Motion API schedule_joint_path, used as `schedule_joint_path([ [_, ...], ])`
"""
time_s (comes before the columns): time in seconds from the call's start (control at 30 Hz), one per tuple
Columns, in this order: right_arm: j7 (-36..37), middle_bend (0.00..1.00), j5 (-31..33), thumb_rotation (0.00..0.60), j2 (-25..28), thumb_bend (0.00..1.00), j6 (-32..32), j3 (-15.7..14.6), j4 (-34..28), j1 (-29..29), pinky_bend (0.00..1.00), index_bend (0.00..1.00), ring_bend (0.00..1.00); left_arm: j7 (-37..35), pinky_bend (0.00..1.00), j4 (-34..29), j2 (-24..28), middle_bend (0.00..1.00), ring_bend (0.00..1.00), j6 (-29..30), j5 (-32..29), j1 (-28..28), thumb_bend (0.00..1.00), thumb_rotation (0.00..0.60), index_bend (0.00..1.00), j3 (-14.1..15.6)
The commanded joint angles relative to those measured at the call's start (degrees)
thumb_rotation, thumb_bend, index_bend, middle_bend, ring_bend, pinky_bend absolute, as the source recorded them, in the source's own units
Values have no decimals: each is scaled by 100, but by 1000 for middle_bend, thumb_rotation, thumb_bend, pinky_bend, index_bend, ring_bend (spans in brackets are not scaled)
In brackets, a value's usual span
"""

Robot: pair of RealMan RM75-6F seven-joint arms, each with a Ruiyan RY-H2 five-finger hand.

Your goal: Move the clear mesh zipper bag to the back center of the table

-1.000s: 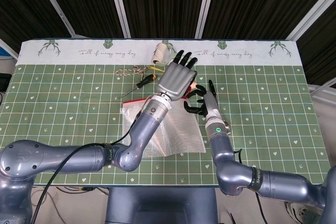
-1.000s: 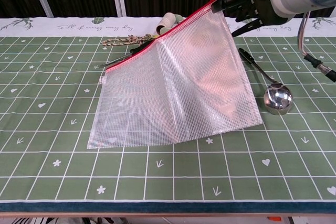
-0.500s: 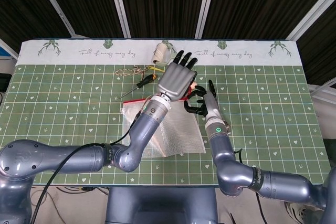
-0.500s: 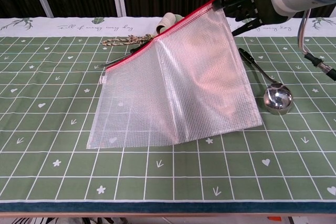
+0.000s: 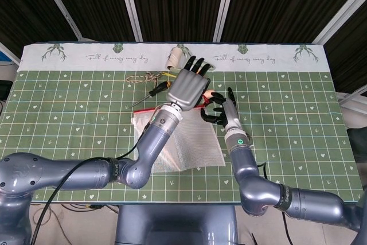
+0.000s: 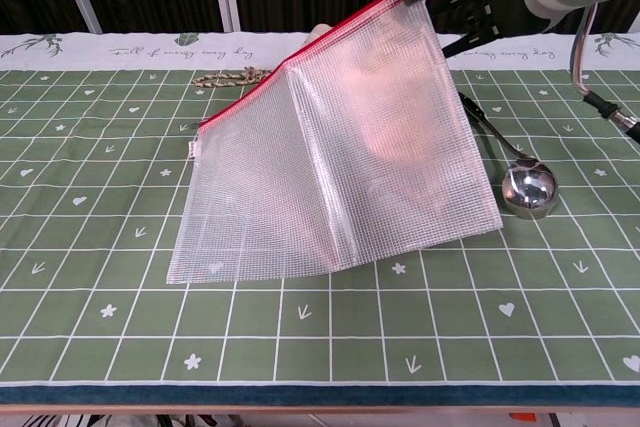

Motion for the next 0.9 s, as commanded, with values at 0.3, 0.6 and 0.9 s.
schedule_joint_path([
  [0.3, 130, 139, 236, 600, 135, 540, -98, 185, -123, -110, 212, 602, 0, -71, 0, -182, 177, 137, 0, 71, 14, 195, 524, 600, 623, 163],
  [0.6, 244, 146, 337, 600, 251, 554, -178, 308, -178, -178, 212, 609, 0, -130, 0, -262, 315, 137, 0, 91, 25, 363, 525, 600, 624, 301],
  [0.9, 388, 160, 424, 600, 290, 555, -236, 397, -179, -203, 220, 626, 0, -185, 0, -263, 350, 138, 0, 42, 55, 474, 524, 600, 627, 425],
])
